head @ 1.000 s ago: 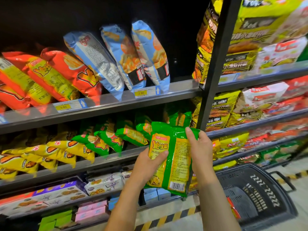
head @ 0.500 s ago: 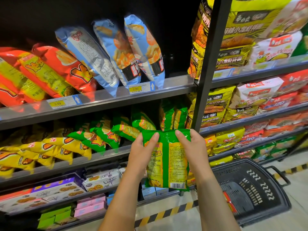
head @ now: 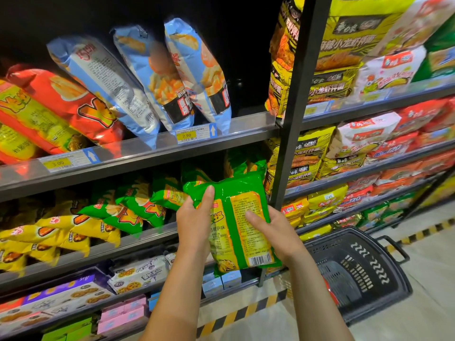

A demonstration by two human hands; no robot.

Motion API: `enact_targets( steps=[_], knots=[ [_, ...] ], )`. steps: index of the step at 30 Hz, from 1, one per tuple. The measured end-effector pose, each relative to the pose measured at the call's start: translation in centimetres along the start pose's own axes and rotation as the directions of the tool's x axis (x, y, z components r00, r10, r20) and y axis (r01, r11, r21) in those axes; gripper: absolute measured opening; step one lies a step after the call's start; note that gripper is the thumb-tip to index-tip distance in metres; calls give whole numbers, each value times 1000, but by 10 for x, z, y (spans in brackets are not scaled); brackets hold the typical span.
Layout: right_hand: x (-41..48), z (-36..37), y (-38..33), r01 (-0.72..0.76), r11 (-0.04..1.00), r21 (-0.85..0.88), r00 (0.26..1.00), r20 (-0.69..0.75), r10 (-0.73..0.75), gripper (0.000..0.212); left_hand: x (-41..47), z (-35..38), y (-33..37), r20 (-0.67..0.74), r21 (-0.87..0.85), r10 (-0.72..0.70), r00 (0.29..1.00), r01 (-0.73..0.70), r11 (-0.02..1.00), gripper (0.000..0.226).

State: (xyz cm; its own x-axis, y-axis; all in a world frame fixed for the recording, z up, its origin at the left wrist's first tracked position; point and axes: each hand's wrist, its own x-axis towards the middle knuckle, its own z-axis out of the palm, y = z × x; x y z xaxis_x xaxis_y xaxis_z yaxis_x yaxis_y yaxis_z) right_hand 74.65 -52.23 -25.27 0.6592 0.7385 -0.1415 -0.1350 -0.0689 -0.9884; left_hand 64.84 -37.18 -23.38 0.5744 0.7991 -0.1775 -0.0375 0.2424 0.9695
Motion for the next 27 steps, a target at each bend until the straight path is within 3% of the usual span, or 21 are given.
enact_targets(
  steps=[1, 4, 5, 7, 11, 13, 16, 21, 24, 27],
  knots=[
    [1, 0, 1, -18, 1000, -25, 1000, -4, 18, 50, 2, 3, 4, 1, -1, -8, 1000, 8, 1000, 49],
    [7, -4, 1, -22, 999, -45, 996, -84, 19, 34, 12, 12, 8, 60, 36, 16, 998, -18, 999, 78],
    [8, -6, 1, -20, 999, -48, 993, -121, 14, 26, 18, 15, 8, 74, 35, 17, 997, -20, 999, 71],
    [12, -12, 1, -21, 999, -31, 981, -192, 14, 16, 35, 21, 1, 150, 63, -26, 988, 17, 998, 37],
    [14, -23, 1, -28, 978, 205, 924, -369, 103, 29, 43, 38, -5, 387, 190, -129, 913, 58, 980, 35],
    [16, -30, 3, -6, 963, 269, 877, -461, 134, 31, 46, 45, -16, 504, 222, -186, 843, 81, 972, 30],
    [13, -42, 6, 12, 946, 325, 810, -558, 181, 33, 48, 59, -27, 621, 322, -285, 730, 94, 942, 42],
    [-5, -68, 19, 27, 931, 364, 727, -647, 232, 36, 53, 98, -57, 658, 375, -320, 682, 71, 924, 39],
    [-21, -95, 36, 35, 937, 349, 689, -687, 230, 35, 46, 129, -76, 688, 414, -343, 639, 43, 909, 58],
    [-36, -130, 55, 57, 932, 358, 652, -721, 237, 39, 38, 167, -97, 714, 450, -364, 597, 7, 893, 56]
  ],
)
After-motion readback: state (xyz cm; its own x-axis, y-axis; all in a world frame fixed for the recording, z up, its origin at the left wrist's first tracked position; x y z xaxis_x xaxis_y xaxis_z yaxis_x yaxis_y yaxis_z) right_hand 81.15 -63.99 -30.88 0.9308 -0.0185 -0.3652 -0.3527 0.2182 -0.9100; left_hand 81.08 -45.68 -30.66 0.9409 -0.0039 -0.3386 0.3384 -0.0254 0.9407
